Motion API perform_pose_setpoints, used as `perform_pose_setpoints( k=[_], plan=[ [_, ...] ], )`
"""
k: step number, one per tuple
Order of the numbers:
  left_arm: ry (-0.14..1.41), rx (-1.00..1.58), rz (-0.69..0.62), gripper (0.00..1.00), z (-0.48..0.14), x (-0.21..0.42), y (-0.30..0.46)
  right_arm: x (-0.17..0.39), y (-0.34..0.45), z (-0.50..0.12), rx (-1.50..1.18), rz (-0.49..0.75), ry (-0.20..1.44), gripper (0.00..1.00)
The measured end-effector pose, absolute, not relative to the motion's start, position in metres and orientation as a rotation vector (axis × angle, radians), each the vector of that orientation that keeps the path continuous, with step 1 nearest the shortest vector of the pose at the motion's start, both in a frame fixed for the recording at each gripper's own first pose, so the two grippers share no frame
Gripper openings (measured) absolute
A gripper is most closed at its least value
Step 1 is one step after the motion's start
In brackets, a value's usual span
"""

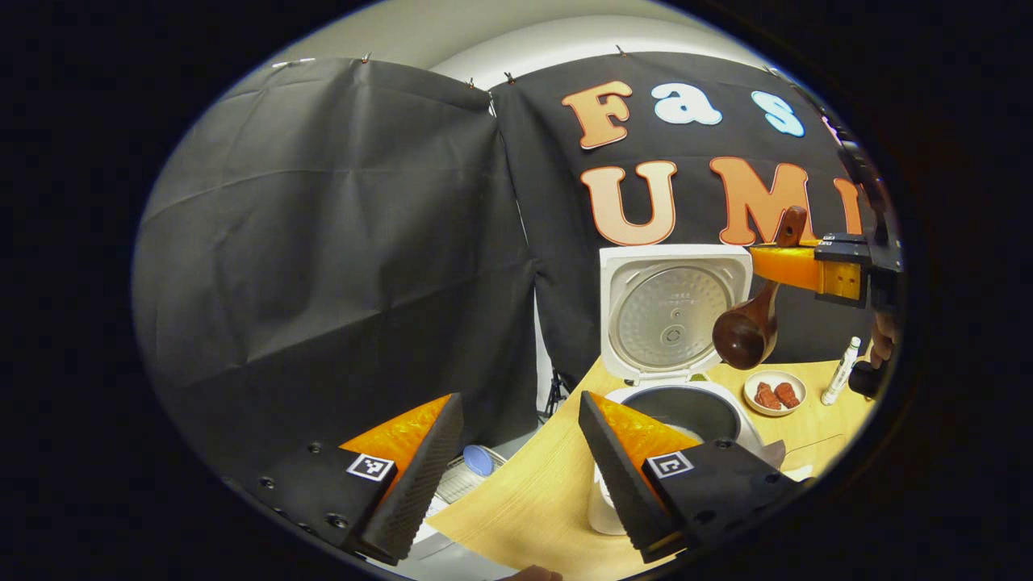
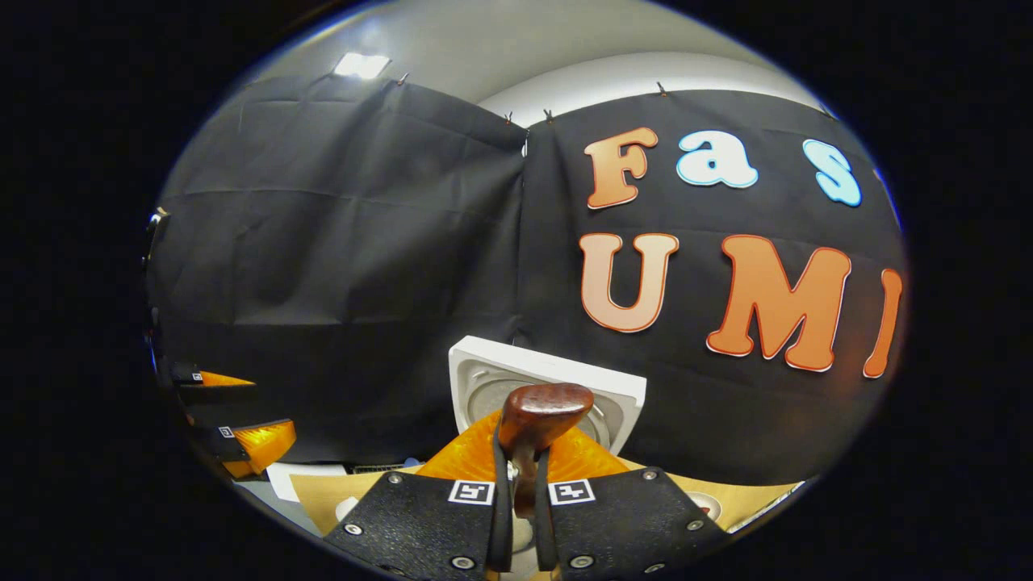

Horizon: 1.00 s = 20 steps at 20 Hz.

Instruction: Close the left gripper, press the button to open the rice cooker; take a wooden spoon from the chopstick holder with the right hand, scoop a spoonful of rice and pour it into the rice cooker, then put the wooden spoon back into the chopstick holder.

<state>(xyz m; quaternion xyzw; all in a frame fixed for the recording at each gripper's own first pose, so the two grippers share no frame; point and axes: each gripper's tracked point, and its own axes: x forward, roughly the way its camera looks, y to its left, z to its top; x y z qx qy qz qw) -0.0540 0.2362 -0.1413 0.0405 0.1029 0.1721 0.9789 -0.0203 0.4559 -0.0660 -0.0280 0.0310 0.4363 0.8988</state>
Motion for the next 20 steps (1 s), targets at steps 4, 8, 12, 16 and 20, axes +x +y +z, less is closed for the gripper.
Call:
perform_pose_setpoints(
  k=[4, 8, 12, 16, 20],
  plan=[
    [0.195, 0.086, 0.297, 0.98, -0.134, -0.05, 0.192, -0.005, 0.385, -0.08, 0.01, 0.832, 0.139, 0.11],
    [0.181, 0.143, 0.205, 0.98, -0.127, -0.041, 0.141, 0.0, 0.297, -0.108, 0.034, 0.701, 0.21, 0.11],
    [0.178, 0.159, 0.103, 0.98, -0.123, -0.03, 0.089, -0.007, 0.215, -0.142, 0.044, 0.568, 0.287, 0.11],
    [0.177, 0.187, 0.031, 1.0, -0.122, -0.022, 0.05, -0.015, 0.14, -0.173, 0.066, 0.417, 0.361, 0.11],
    [0.185, 0.199, -0.019, 0.95, -0.123, -0.023, 0.024, -0.025, 0.077, -0.196, 0.13, 0.288, 0.421, 0.11]
  ],
)
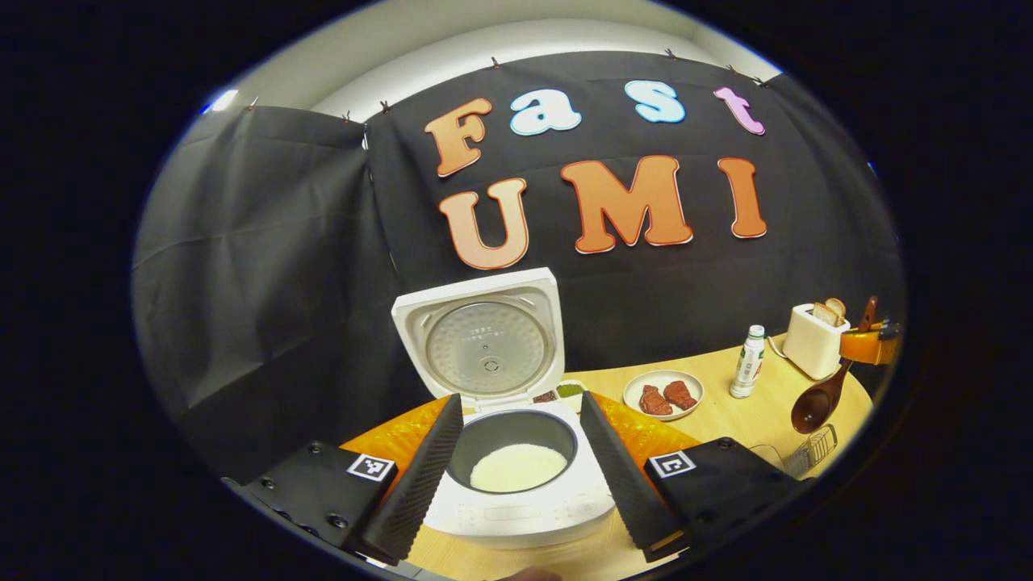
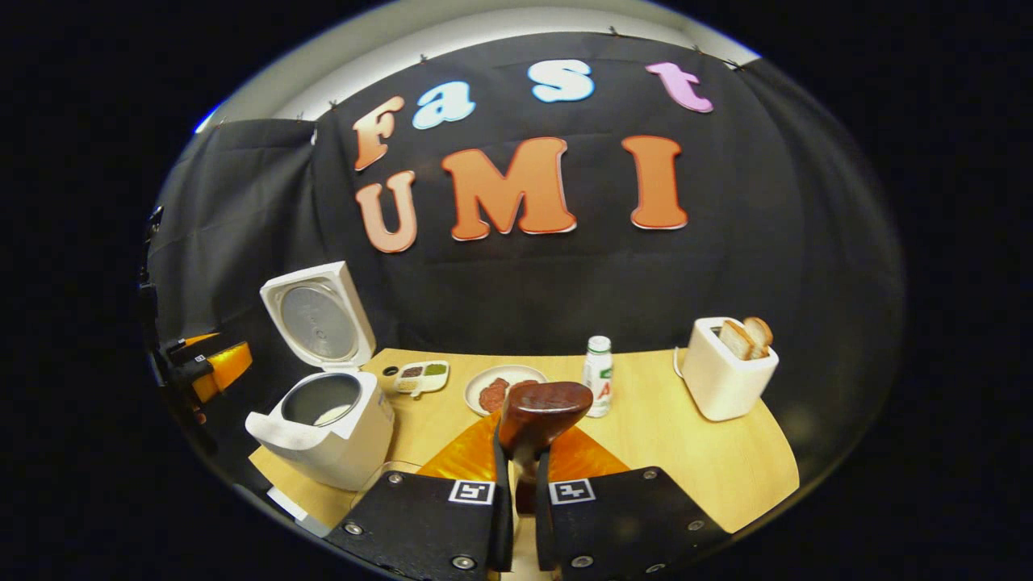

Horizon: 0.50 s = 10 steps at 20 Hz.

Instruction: Close the left gripper, press the button to open the rice cooker; take a wooden spoon from the chopstick holder with the right hand, scoop a spoonful of rice and pour it into the rice cooker, then put the wooden spoon back into the chopstick holder.

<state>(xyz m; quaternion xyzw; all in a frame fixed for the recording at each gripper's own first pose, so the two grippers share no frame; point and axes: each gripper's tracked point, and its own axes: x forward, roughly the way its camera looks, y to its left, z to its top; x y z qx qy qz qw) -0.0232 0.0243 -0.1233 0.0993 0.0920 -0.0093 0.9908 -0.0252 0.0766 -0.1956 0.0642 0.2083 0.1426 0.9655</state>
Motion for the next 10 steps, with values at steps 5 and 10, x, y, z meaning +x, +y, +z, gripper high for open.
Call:
perform_pose_setpoints(
  k=[5, 10],
  plan=[
    [0.238, 0.174, -0.056, 0.99, -0.128, -0.017, 0.001, -0.032, 0.022, -0.217, 0.218, 0.177, 0.479, 0.11],
    [0.241, 0.186, -0.045, 0.99, -0.121, -0.02, -0.013, -0.043, -0.001, -0.264, 0.298, 0.134, 0.564, 0.11]
  ],
)
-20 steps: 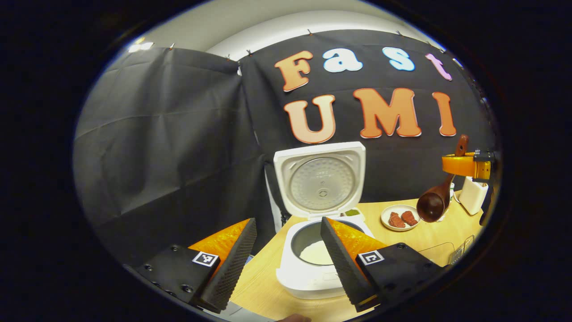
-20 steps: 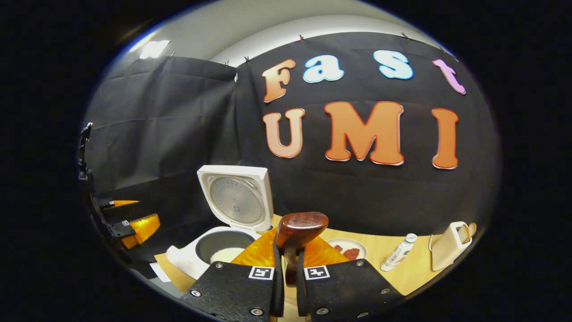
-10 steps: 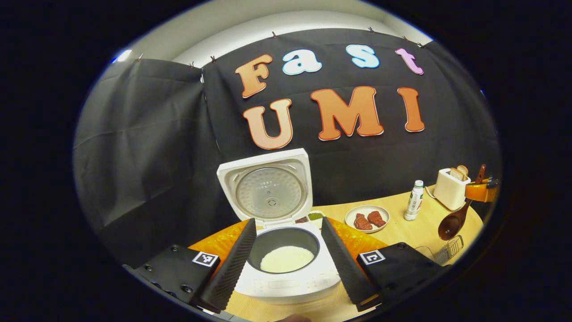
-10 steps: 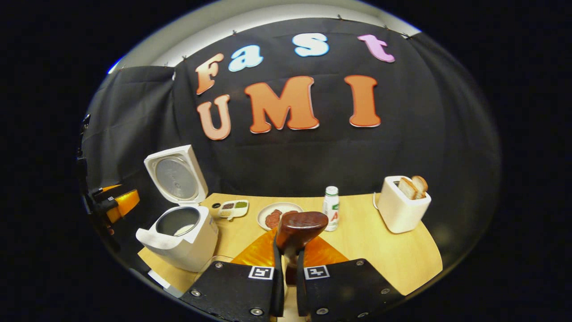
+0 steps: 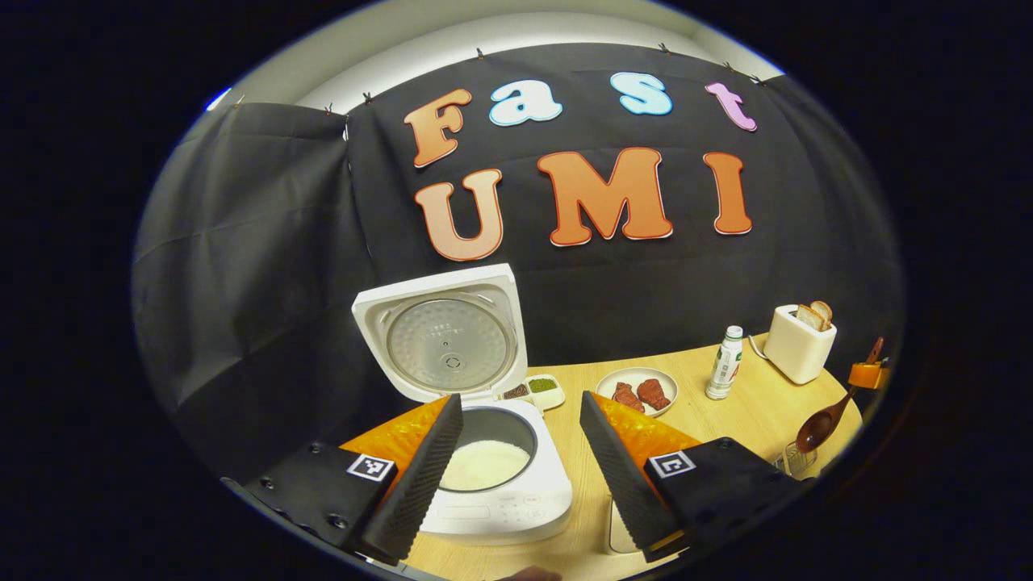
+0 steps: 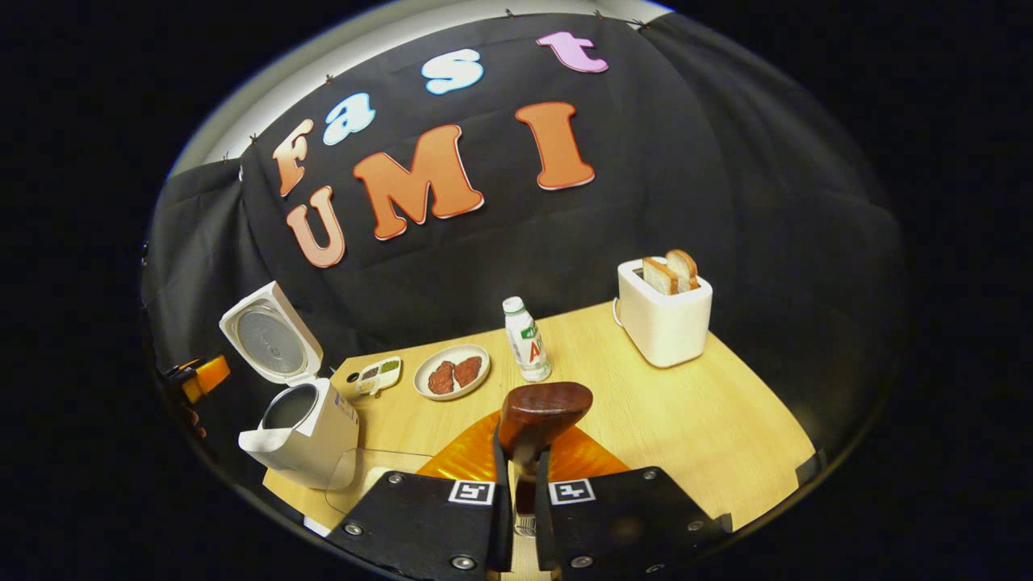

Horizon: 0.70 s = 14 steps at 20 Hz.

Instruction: Close the left gripper, press the button to open the rice cooker; take a wooden spoon from the chopstick holder with the right hand, scoop a spoonful of rice and pour it into the rice cooker, then put the wooden spoon back into the chopstick holder.

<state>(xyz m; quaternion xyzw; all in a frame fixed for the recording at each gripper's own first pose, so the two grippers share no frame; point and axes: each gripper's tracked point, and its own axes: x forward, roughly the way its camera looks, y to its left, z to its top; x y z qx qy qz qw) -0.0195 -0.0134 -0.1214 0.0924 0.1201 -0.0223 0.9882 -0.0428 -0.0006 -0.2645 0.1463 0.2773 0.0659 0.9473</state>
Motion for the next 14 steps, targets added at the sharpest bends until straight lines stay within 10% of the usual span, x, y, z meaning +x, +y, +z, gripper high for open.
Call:
perform_pose_setpoints(
  k=[14],
  plan=[
    [0.288, 0.156, 0.12, 0.95, -0.097, -0.038, 0.0, -0.057, -0.006, -0.325, 0.532, 0.159, 0.682, 0.15]
  ],
)
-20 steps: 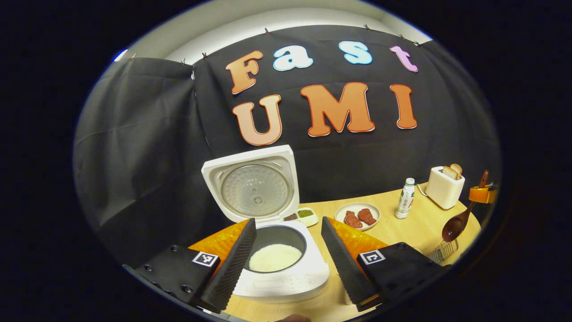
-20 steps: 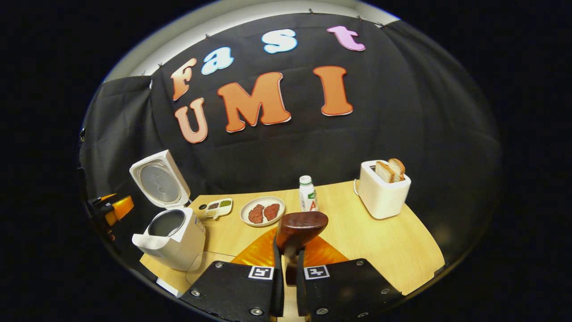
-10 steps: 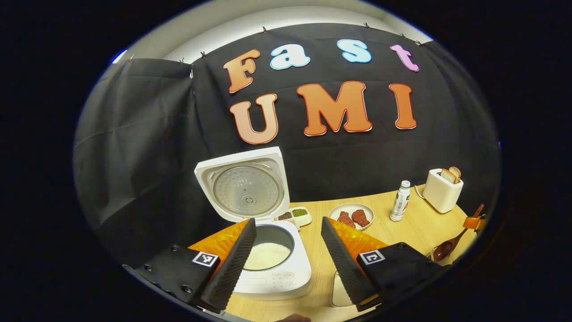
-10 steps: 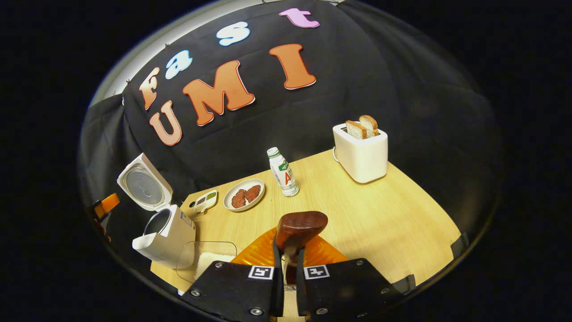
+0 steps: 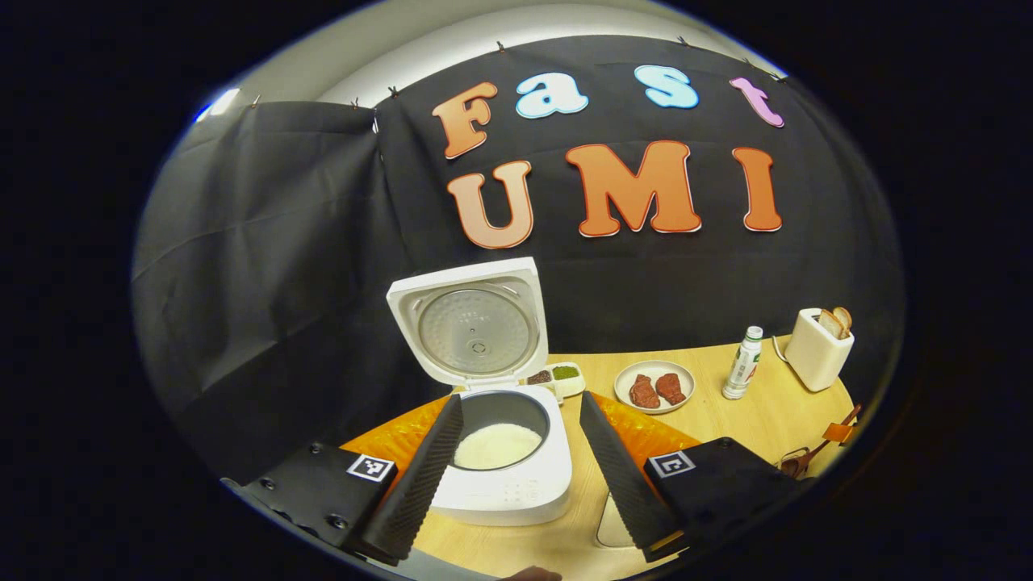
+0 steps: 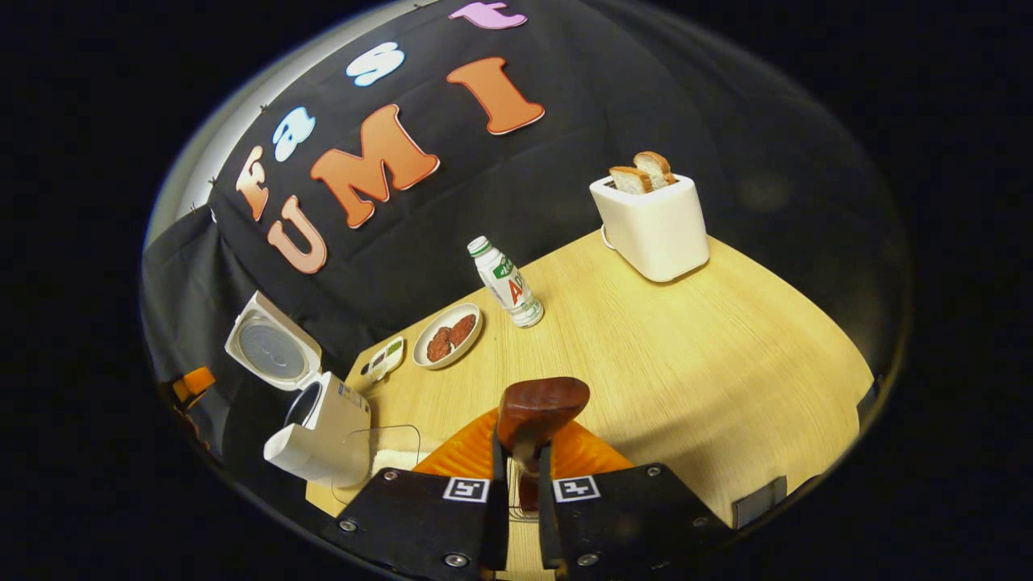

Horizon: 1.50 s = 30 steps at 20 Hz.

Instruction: Close the left gripper, press the button to open the rice cooker; take a wooden spoon from the chopstick holder with the right hand, scoop a spoonful of rice and pour it into the rice cooker, then put the wooden spoon back into the chopstick holder.

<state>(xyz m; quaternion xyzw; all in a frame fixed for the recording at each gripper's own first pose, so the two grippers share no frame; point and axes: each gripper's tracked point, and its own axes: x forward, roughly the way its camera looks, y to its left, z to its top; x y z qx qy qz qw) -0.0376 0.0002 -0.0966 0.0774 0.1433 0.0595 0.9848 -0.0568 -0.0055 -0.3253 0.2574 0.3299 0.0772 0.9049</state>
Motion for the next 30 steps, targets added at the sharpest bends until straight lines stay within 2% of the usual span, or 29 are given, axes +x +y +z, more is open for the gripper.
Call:
perform_pose_setpoints(
  k=[1, 2, 3, 4, 5, 6, 7, 8, 9, 10, 11, 12, 13, 14, 19, 23, 26, 30],
  plan=[
    [0.283, 0.132, 0.126, 0.94, -0.085, -0.032, 0.004, -0.057, -0.008, -0.327, 0.549, 0.161, 0.691, 0.15],
    [0.277, 0.107, 0.136, 0.99, -0.074, -0.023, 0.01, -0.059, -0.011, -0.329, 0.567, 0.149, 0.702, 0.18],
    [0.268, 0.078, 0.142, 0.94, -0.061, -0.013, 0.018, -0.06, -0.012, -0.333, 0.587, 0.14, 0.73, 0.19],
    [0.264, 0.053, 0.141, 0.99, -0.051, -0.003, 0.026, -0.067, -0.009, -0.34, 0.597, 0.137, 0.78, 0.21],
    [0.266, 0.038, 0.135, 0.94, -0.042, 0.009, 0.032, -0.072, -0.006, -0.345, 0.608, 0.129, 0.809, 0.23],
    [0.271, 0.027, 0.13, 0.99, -0.036, 0.021, 0.039, -0.072, -0.006, -0.346, 0.613, 0.115, 0.82, 0.29],
    [0.277, 0.012, 0.114, 0.94, -0.029, 0.034, 0.045, -0.072, -0.007, -0.346, 0.611, 0.091, 0.819, 0.34],
    [0.288, -0.003, 0.087, 0.99, -0.021, 0.048, 0.049, -0.074, -0.008, -0.346, 0.598, 0.062, 0.82, 0.45],
    [0.291, -0.015, 0.064, 0.94, -0.013, 0.061, 0.054, -0.075, -0.01, -0.344, 0.583, 0.032, 0.813, 0.52],
    [0.291, -0.021, 0.046, 0.94, -0.005, 0.076, 0.061, -0.077, -0.012, -0.339, 0.568, 0.005, 0.802, 0.64],
    [0.295, -0.029, 0.032, 0.99, -0.001, 0.091, 0.068, -0.079, -0.013, -0.333, 0.553, -0.019, 0.789, 0.69],
    [0.306, -0.04, 0.024, 0.99, 0.003, 0.107, 0.075, -0.083, -0.017, -0.325, 0.529, -0.04, 0.777, 0.69],
    [0.312, -0.046, 0.021, 0.98, 0.005, 0.124, 0.082, -0.086, -0.02, -0.318, 0.504, -0.059, 0.763, 0.81],
    [0.314, -0.05, 0.02, 0.98, 0.007, 0.141, 0.089, -0.087, -0.023, -0.312, 0.47, -0.082, 0.75, 0.84],
    [0.377, -0.001, 0.017, 0.94, -0.021, 0.221, 0.107, -0.092, -0.029, -0.249, 0.382, -0.141, 0.579, 0.91],
    [0.484, 0.012, 0.02, 0.94, -0.057, 0.252, 0.107, -0.094, -0.025, -0.215, 0.317, -0.145, 0.49, 0.92],
    [0.543, 0.025, 0.025, 0.94, -0.066, 0.26, 0.105, -0.093, -0.025, -0.203, 0.263, -0.123, 0.481, 0.93],
    [0.758, 0.014, 0.013, 0.94, -0.105, 0.233, 0.091, -0.078, -0.026, -0.179, 0.187, -0.086, 0.414, 0.93]
  ],
)
